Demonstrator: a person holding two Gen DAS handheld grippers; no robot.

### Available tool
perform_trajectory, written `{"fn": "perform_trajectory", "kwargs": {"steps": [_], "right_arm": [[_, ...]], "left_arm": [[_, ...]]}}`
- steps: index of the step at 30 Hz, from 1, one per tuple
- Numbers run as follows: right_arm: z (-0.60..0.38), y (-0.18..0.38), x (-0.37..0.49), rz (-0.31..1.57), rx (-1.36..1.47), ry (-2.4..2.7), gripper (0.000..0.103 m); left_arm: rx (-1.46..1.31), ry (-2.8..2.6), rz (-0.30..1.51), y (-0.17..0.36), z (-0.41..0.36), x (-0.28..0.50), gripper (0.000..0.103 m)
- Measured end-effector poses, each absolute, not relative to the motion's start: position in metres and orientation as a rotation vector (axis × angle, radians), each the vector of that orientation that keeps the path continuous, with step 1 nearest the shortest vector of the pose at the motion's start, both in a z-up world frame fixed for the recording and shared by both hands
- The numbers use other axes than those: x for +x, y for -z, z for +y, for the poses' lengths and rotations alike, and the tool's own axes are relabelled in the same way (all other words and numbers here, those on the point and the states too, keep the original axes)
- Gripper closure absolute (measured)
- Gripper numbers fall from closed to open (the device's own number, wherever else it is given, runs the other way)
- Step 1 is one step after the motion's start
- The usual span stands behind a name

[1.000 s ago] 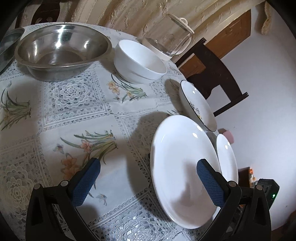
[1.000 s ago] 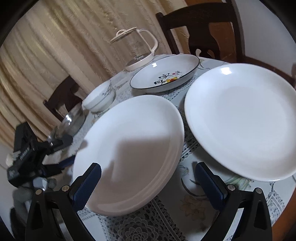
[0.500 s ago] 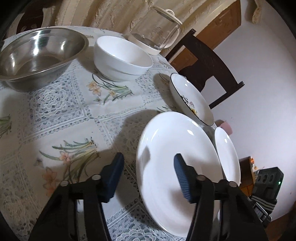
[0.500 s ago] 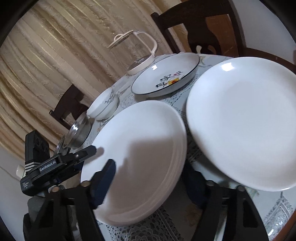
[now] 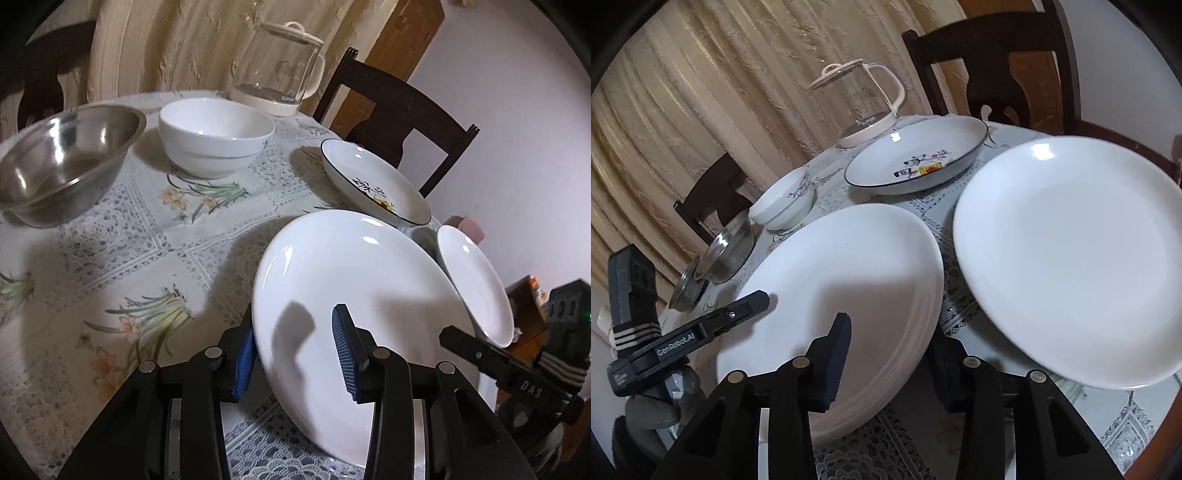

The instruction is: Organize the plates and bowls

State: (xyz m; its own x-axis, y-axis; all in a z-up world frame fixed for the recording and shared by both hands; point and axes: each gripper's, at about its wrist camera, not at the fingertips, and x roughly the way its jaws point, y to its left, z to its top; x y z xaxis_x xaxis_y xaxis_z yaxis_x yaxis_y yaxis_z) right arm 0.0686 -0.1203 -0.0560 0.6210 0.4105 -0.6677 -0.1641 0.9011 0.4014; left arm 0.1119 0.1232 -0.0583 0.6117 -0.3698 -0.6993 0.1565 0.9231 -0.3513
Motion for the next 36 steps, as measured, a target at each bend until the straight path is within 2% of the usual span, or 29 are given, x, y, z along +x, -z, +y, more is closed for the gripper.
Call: {"fn": "perform_trajectory", "kwargs": {"steps": [18,36], "right_arm": [[-0.078,0.031,0.041,0.745,0.19,-0.476,0.064],[0.054,0.027,0.005,0.786,0.052,-0.8,0.064]], "left_arm": [[-0.301,0.211,0.757,0.03,0.164,0.034,0.063],[-0.459,-0.111,0.682,0.027,0.282,-0.097,0.063]]}}
